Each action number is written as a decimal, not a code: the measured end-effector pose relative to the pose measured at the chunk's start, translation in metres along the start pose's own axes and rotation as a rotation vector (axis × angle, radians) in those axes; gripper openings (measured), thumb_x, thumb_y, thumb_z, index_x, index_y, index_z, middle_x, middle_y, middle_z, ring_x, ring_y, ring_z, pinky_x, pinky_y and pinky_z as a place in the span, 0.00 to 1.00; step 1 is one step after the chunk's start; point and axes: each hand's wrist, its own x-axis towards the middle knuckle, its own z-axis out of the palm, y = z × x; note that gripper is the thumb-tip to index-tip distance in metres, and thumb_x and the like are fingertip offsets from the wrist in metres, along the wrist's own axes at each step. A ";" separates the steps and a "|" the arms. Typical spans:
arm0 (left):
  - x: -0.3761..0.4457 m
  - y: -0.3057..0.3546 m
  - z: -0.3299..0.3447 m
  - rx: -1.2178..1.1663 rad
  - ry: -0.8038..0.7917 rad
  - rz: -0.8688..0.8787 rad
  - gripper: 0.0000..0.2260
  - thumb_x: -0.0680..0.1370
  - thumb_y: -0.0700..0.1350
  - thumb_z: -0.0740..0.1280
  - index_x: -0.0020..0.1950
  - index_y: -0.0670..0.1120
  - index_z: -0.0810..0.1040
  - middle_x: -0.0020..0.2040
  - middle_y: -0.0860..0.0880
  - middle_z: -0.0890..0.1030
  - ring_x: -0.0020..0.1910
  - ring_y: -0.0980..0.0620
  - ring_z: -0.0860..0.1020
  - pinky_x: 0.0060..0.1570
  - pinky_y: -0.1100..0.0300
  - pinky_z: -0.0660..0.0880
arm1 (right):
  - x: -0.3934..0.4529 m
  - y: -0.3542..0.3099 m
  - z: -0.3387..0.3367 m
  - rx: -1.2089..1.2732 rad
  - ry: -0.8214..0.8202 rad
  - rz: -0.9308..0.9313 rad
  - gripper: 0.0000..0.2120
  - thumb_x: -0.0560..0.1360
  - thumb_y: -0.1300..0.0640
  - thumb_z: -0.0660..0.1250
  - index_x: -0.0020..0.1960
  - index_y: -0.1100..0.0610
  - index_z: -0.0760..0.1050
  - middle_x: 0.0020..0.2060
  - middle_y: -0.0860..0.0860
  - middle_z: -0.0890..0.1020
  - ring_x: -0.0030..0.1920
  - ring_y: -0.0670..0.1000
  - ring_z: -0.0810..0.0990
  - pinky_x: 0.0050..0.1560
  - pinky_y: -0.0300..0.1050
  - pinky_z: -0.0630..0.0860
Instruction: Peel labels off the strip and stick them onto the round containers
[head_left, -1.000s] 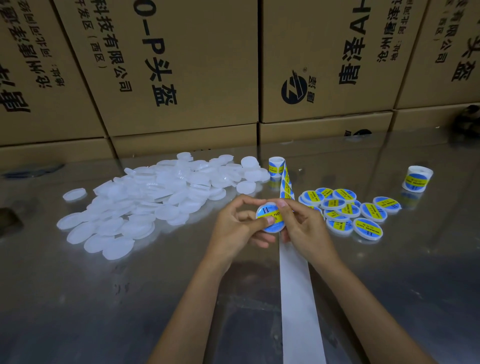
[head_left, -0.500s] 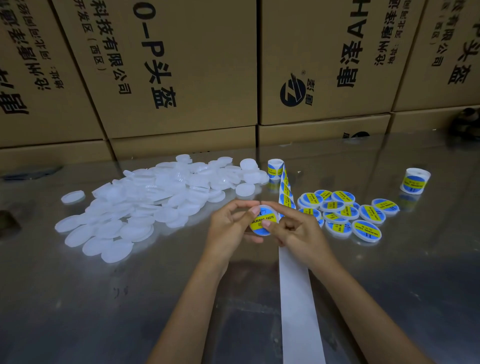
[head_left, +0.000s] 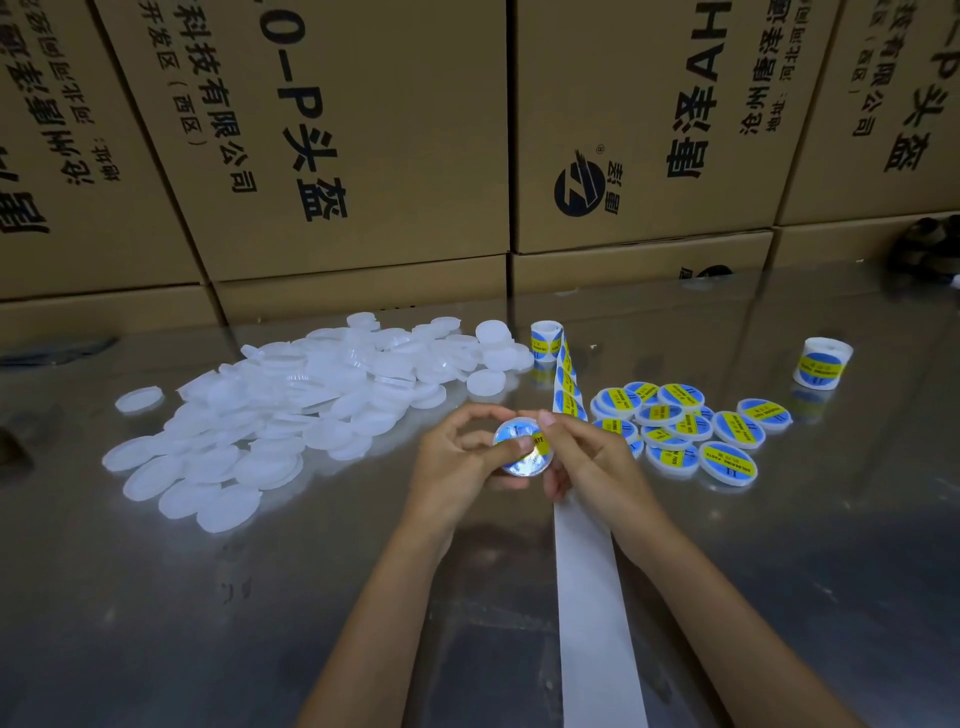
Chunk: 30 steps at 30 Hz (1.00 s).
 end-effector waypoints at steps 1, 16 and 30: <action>0.000 -0.001 0.000 0.002 0.025 -0.001 0.11 0.72 0.38 0.77 0.53 0.43 0.82 0.42 0.40 0.86 0.38 0.45 0.85 0.34 0.57 0.81 | 0.000 0.000 0.001 0.003 -0.036 0.015 0.09 0.79 0.50 0.66 0.55 0.47 0.83 0.26 0.55 0.76 0.28 0.48 0.74 0.32 0.37 0.72; 0.001 -0.004 0.001 -0.076 -0.159 -0.041 0.14 0.81 0.33 0.65 0.64 0.44 0.79 0.55 0.43 0.85 0.53 0.44 0.84 0.48 0.57 0.82 | 0.001 0.008 -0.003 0.068 0.066 0.037 0.13 0.77 0.62 0.70 0.60 0.52 0.81 0.23 0.54 0.76 0.23 0.46 0.72 0.28 0.36 0.72; -0.001 -0.004 0.006 -0.103 0.036 -0.025 0.11 0.74 0.35 0.74 0.55 0.44 0.84 0.45 0.42 0.87 0.40 0.47 0.86 0.36 0.60 0.81 | 0.000 0.002 -0.002 0.007 -0.035 0.019 0.10 0.80 0.56 0.67 0.59 0.49 0.81 0.24 0.55 0.77 0.26 0.49 0.75 0.30 0.39 0.73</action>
